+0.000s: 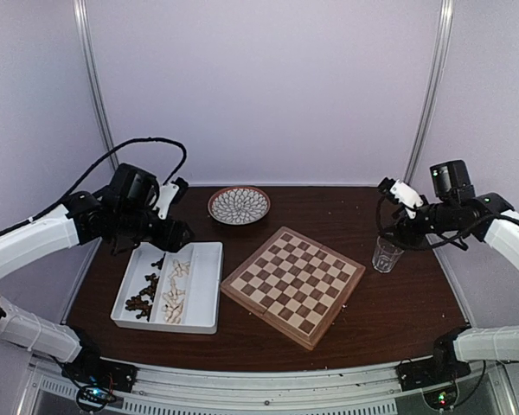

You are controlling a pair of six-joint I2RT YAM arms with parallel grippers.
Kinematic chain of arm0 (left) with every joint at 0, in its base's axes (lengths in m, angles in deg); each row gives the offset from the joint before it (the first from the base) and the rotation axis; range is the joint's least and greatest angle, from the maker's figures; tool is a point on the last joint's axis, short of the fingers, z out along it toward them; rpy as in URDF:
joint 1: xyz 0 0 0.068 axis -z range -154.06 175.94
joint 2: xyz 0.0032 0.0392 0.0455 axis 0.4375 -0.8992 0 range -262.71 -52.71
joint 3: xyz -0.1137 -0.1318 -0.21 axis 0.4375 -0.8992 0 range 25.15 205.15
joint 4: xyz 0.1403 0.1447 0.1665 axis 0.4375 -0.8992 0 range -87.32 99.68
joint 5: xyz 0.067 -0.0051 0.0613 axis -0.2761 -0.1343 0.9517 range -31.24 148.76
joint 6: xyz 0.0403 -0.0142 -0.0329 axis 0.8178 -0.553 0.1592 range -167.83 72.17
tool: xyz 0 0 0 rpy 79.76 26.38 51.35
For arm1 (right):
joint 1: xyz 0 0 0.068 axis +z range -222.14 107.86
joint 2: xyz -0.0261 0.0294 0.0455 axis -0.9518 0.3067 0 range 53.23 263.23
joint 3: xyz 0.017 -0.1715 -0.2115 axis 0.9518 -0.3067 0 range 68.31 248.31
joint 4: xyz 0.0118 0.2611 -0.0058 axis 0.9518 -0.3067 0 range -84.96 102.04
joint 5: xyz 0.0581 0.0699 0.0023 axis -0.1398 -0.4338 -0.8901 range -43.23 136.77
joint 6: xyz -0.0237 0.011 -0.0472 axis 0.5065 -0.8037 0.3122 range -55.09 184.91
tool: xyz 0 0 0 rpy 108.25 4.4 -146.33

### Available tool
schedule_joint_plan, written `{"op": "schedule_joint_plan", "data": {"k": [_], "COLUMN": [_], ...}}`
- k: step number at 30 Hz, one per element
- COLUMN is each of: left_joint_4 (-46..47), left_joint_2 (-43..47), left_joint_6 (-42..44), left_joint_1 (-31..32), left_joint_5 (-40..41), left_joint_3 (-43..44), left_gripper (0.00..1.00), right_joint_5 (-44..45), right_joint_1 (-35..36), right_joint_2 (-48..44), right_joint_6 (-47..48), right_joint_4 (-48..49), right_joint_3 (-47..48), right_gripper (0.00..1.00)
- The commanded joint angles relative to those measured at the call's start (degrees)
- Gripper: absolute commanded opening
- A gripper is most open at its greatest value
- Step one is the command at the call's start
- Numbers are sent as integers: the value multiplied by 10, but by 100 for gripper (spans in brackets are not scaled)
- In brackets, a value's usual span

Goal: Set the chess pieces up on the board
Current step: Adjust the chessboard at the center of the board.

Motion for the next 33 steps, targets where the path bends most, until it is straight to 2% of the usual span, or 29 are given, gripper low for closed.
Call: {"op": "schedule_joint_plan", "data": {"k": [1, 4, 8, 12, 14, 17, 20, 26, 31, 33], "left_joint_4": [-75, -132, -192, -188, -169, -128, -91, -89, -118, -117], "left_joint_2": [-12, -23, -19, -33, -49, -70, -100, -223, -318, -339], "left_joint_6": [-119, -185, -238, -252, -254, -245, -223, -200, -216, -226], "left_joint_1": [63, 92, 101, 102, 103, 112, 131, 184, 206, 209], "left_joint_5": [0, 56, 112, 83, 57, 28, -6, -33, -26, -32], "left_joint_3": [4, -1, -10, -17, -13, -5, 14, 89, 150, 163], "left_gripper": [61, 61, 59, 58, 57, 57, 54, 50, 33, 22], "right_joint_5": [61, 80, 111, 162, 193, 231, 254, 285, 273, 263], "right_joint_1": [75, 104, 113, 114, 114, 114, 114, 105, 94, 92], "right_joint_2": [44, 101, 182, 286, 335, 393, 436, 514, 539, 540], "right_joint_6": [94, 122, 134, 125, 119, 117, 125, 142, 149, 148], "right_joint_4": [-13, -10, 19, 38, 42, 48, 65, 62, 56, 48], "right_joint_3": [-17, -2, 31, 79, 111, 151, 177, 234, 246, 247], "right_gripper": [61, 52, 46, 33, 24, 15, 10, 3, 2, 2]}}
